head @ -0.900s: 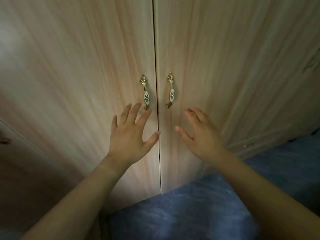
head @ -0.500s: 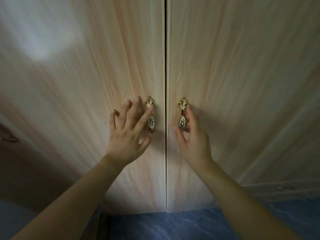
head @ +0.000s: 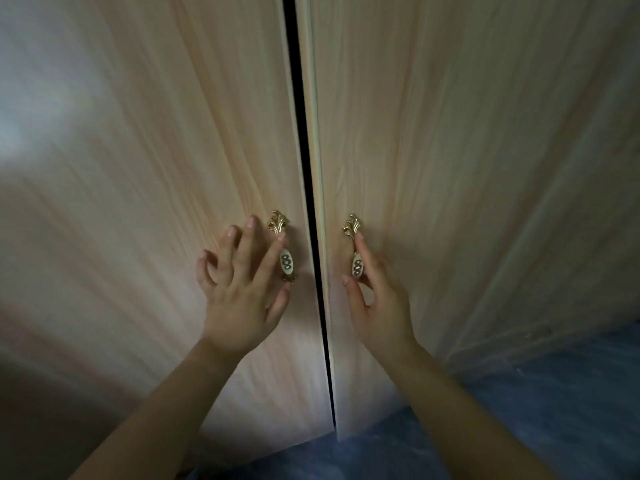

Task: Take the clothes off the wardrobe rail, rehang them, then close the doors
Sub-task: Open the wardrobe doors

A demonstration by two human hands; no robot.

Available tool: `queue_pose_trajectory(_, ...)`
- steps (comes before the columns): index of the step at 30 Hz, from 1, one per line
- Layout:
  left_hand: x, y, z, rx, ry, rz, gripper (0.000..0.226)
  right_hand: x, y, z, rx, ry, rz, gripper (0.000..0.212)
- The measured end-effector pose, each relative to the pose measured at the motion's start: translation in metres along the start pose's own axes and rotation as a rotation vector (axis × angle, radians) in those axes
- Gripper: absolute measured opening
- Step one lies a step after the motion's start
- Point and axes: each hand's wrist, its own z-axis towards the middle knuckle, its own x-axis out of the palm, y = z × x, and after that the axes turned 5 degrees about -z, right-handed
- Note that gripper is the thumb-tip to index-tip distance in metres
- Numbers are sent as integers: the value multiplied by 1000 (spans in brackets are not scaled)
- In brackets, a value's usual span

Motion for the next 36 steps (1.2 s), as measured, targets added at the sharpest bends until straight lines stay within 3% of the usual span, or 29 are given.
queue_pose_trajectory(7, -16, 0, 1, 47, 148, -240, 71, -26, 34, -41, 136, -215, -103, 61)
queue_pose_trajectory(13, -33, -28, 10, 321, 209, -415, 69, -77, 59, -84, 248, -399, -120, 63)
queue_pose_trajectory(24, -47, -160, 53, 726, 328, -763, 66, -157, 78, -126, 396, -424, -280, 58)
queue_pose_trajectory(31, -40, -251, 57, 775, 311, -907, 69, -216, 60, -149, 330, -613, -364, 41)
queue_pose_trajectory(36, -31, -317, 60, 763, 286, -976, 70, -267, 33, -156, 287, -713, -468, 59)
